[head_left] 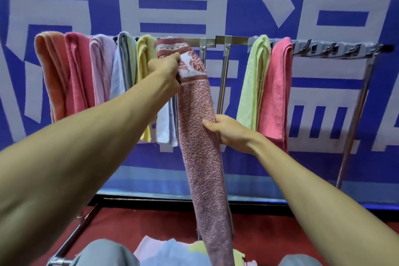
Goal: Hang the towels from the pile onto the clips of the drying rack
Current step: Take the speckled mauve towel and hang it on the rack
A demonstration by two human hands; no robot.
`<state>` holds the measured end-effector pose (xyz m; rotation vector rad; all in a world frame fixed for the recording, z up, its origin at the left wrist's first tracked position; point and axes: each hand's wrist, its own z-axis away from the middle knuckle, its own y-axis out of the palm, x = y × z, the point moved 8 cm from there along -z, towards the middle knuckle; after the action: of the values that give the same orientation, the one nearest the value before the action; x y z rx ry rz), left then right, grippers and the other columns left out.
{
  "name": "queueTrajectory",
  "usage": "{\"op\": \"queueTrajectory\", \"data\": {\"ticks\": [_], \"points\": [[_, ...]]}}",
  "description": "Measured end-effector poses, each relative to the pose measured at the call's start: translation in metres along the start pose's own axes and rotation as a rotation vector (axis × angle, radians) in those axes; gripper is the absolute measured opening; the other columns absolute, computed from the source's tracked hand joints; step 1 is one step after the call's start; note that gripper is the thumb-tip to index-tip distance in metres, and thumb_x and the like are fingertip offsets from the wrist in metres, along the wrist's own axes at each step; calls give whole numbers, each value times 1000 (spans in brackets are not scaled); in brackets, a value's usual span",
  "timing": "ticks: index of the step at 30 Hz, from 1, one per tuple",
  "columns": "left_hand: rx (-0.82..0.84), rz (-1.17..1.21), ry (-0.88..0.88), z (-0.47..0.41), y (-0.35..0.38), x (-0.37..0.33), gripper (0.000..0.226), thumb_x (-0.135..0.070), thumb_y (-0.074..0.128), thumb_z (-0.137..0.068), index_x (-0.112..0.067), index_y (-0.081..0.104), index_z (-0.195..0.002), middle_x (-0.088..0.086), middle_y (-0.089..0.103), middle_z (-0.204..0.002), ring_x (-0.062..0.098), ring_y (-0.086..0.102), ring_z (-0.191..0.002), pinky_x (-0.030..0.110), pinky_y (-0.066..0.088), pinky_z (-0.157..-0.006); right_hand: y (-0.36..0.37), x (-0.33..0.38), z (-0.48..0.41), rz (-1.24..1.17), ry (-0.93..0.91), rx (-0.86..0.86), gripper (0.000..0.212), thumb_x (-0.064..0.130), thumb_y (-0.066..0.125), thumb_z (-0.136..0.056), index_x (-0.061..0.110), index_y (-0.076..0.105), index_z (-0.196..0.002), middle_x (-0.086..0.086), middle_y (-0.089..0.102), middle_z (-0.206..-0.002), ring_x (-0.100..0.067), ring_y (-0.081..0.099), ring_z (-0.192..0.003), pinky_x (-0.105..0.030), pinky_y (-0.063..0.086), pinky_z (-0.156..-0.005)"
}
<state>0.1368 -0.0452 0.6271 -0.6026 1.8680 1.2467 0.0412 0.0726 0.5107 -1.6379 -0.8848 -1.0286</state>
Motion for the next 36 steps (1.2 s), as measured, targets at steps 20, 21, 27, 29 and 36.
{"op": "queueTrajectory", "data": {"ticks": [20,21,27,29,36], "points": [[317,-398,-376,50,-84,154,60,-73,29,-87,-19,54,-81,1,48,-69,15,44,-58,26,39,-54,-48,20,-12,-150,-70,-552,17,4,70,-82,-7,68,-95,-10,66,-81,-17,62,-68,-26,49,-59],[356,-421,-316,54,-82,155,59,-76,36,-83,-20,57,-81,-1,51,-70,14,46,-58,26,37,-54,-53,16,-13,-186,-43,-593,17,4,72,-81,-8,66,-92,-11,63,-80,-19,61,-69,-27,48,-60],[521,-510,31,85,-49,156,7,-18,69,-84,-16,69,-91,-3,74,-88,10,67,-80,31,53,-80,-79,4,2,-547,60,-754,29,-12,70,-75,-10,63,-103,-13,66,-82,-21,66,-68,-31,59,-60],[496,-465,91,85,-34,150,7,-11,69,-84,-15,69,-90,-5,73,-84,5,67,-77,25,52,-76,-89,5,11,-577,35,-788,23,-9,69,-78,-9,63,-101,-14,67,-83,-23,66,-72,-34,59,-65],[405,-463,272,71,14,111,5,-15,67,-87,-14,69,-92,-4,72,-87,4,66,-75,21,51,-70,-86,-35,19,-491,202,-521,47,55,45,-94,11,62,-88,-6,61,-87,-24,57,-85,-33,46,-80]]}}
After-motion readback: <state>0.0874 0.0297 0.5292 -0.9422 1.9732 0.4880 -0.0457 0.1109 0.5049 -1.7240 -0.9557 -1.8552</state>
